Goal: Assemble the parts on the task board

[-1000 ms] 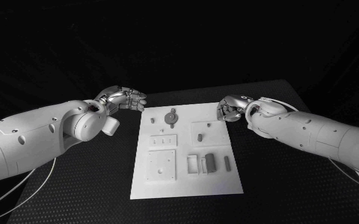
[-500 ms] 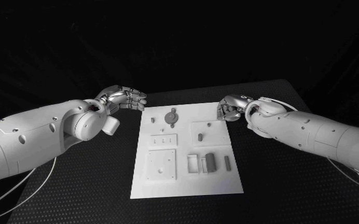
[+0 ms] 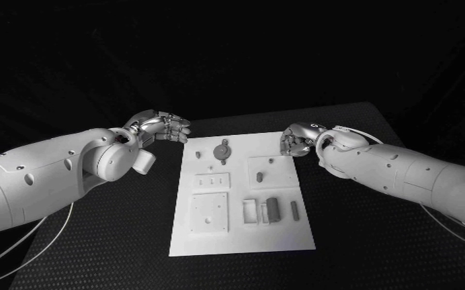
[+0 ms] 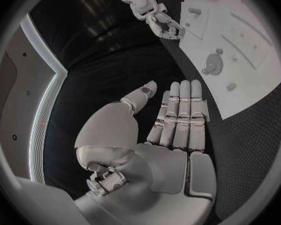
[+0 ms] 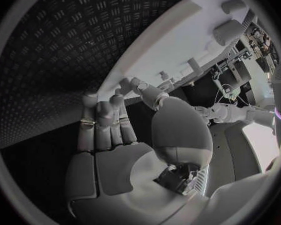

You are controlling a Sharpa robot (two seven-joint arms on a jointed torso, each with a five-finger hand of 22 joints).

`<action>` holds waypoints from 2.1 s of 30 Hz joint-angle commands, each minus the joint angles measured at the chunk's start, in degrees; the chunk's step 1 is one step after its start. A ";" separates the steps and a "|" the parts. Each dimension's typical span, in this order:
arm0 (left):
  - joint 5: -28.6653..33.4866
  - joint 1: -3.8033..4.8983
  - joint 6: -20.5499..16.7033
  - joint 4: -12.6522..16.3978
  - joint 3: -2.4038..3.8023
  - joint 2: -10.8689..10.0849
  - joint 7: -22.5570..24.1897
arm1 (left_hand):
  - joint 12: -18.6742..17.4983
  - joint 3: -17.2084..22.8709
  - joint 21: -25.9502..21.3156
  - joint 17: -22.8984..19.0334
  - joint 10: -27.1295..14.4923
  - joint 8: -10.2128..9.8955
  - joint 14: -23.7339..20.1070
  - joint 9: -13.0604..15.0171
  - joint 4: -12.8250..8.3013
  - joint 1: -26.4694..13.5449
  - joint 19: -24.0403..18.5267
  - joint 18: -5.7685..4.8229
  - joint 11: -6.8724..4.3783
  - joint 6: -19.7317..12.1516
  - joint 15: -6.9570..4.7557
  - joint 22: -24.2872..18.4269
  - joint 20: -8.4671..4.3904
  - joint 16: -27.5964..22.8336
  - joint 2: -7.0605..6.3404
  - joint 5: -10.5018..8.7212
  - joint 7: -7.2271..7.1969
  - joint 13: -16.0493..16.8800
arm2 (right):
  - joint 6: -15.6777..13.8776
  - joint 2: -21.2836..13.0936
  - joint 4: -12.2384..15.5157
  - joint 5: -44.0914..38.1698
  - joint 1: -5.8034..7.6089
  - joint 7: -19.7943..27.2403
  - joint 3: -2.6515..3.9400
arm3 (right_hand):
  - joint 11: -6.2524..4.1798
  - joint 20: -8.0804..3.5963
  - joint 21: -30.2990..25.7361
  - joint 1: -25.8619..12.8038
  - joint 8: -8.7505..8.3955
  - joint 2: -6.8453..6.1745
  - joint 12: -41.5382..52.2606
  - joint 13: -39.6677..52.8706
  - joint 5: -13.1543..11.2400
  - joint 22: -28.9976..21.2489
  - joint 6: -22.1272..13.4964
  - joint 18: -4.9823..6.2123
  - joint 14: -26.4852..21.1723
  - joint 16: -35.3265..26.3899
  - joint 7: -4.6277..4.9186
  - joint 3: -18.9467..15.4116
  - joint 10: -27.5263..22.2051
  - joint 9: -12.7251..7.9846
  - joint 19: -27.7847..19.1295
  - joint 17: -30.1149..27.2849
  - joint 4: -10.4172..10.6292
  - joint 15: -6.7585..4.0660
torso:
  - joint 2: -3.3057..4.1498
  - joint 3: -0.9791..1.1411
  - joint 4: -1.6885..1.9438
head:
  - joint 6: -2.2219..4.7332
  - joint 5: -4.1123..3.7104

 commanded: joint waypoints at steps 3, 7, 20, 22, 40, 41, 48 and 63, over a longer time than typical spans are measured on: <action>-0.09 0.02 0.94 0.06 0.05 0.07 0.61 | -0.37 -0.18 -0.26 0.09 0.22 0.02 0.45 -0.10 -0.10 0.05 0.26 0.44 -0.05 -0.13 0.04 0.10 0.06 -0.35 -0.06 -0.27 0.02 0.06 | 0.67 0.29 -0.41 -0.87 -0.41 -0.38 -0.12 | -0.33 -0.24 0.22 -0.30 -0.36 0.02 -0.01 -0.09 0.11 0.97 -0.04 0.35 -0.29 -0.19 0.53 -0.29 -0.09 0.07 0.09 0.08 0.10 -0.28 | 0.00 -0.01 0.02 | -0.02 0.00; -0.09 0.02 0.91 0.07 0.05 0.02 0.60 | -0.38 -0.18 -0.27 0.10 0.23 0.02 0.45 -0.11 -0.10 0.04 0.27 0.44 -0.05 -0.14 0.05 0.10 0.06 -0.37 -0.05 -0.27 0.02 0.06 | 0.70 0.49 -0.64 -1.18 -0.46 -0.49 -0.13 | -0.31 -0.25 0.21 -0.25 -0.37 0.08 -0.01 -0.10 0.12 0.96 -0.05 0.35 -0.30 -0.19 0.53 -0.24 -0.10 0.09 0.09 0.09 0.09 -0.27 | -0.01 -0.01 0.00 | -0.05 0.00; -0.13 0.02 0.83 0.20 0.05 -0.04 0.61 | -0.40 -0.18 -0.29 0.15 0.24 0.04 0.47 -0.12 -0.09 0.04 0.28 0.43 -0.05 -0.13 0.04 0.12 0.06 -0.42 -0.04 -0.27 0.02 0.09 | -1.34 0.70 -0.51 -2.26 -0.46 -0.94 -0.13 | -1.07 -0.39 0.53 0.18 0.84 3.62 0.25 -0.23 0.09 1.09 2.71 0.35 0.24 0.00 -0.32 0.08 0.64 1.26 0.34 0.26 -0.95 -0.86 | -0.01 0.00 -0.01 | 0.06 0.02; -0.27 0.02 0.94 0.19 0.05 -0.06 0.71 | -0.40 -0.18 -0.30 0.15 0.25 0.04 0.47 -0.12 -0.09 0.03 0.28 0.43 -0.05 -0.13 0.04 0.12 0.06 -0.43 -0.03 -0.27 0.02 0.09 | -1.58 0.67 -0.38 -2.08 -0.46 -0.91 -0.13 | -1.25 -0.43 0.63 0.04 1.07 4.02 0.27 -0.28 0.10 1.09 3.29 0.35 0.38 0.04 -0.54 0.05 0.84 1.47 0.43 0.29 -1.08 -1.03 | -0.01 0.00 -0.01 | 0.06 0.02; -2.72 0.04 2.98 0.30 0.06 -0.10 0.81 | -0.21 -0.18 -0.72 1.23 1.97 1.95 1.04 0.03 0.05 -0.34 0.52 0.40 -0.83 4.60 -0.01 0.59 0.01 -1.20 1.28 -0.47 -2.33 0.85 | -3.67 -0.30 2.99 2.46 -0.42 -3.44 -0.05 | -2.51 -1.24 1.44 -0.10 2.41 6.41 0.83 -0.22 0.12 1.06 6.27 0.35 2.02 0.69 -1.80 0.09 2.96 2.77 1.74 0.59 -2.75 -2.18 | 0.01 -0.03 0.01 | 0.36 -0.06; -3.05 0.05 2.95 0.34 0.06 -0.10 0.65 | -0.22 -0.23 -0.72 1.28 2.02 1.92 1.09 -0.01 0.08 -0.45 0.55 0.40 -0.85 4.69 -0.02 0.62 0.00 -1.20 1.25 -0.50 -2.32 0.87 | -3.57 -0.39 3.25 2.80 -0.41 -3.67 -0.01 | -2.53 -1.28 1.46 -0.13 2.43 6.46 0.85 -0.20 0.12 1.05 6.33 0.35 2.08 0.70 -1.82 0.08 3.04 2.81 1.79 0.60 -2.88 -2.21 | 0.01 0.00 -0.04 | 0.38 -0.05; -8.36 0.07 3.85 0.60 0.08 -0.03 -2.02 | -0.39 -0.97 -0.94 1.70 2.55 1.54 1.06 -0.45 0.92 -2.25 0.53 0.38 -1.01 5.40 0.02 0.84 -0.02 -1.67 -0.10 -2.16 -2.75 1.01 | -3.06 -1.06 6.49 3.22 1.41 -5.66 0.48 | -2.61 -1.40 1.57 -0.29 2.47 6.62 0.90 -0.15 0.13 1.04 6.52 0.35 2.31 0.78 -1.90 0.08 3.28 2.91 2.00 0.64 -3.23 -2.30 | -0.04 -0.03 -0.11 | 0.69 -0.08; -10.20 0.20 -0.73 5.85 0.08 0.23 -9.44 | 0.29 -2.92 -0.92 2.74 4.03 0.31 1.86 -1.16 3.32 -6.17 1.18 0.67 -1.68 4.27 -0.26 1.37 -0.21 -1.77 -2.78 -2.90 -2.46 2.09 | 0.60 -1.81 14.16 2.83 4.53 -8.85 0.71 | -2.64 -1.49 1.62 -0.38 2.45 6.56 0.89 -0.13 0.12 1.03 6.58 0.35 2.42 0.80 -1.92 0.09 3.38 2.96 2.10 0.67 -3.50 -2.36 | -0.80 -0.52 -0.27 | 1.06 1.18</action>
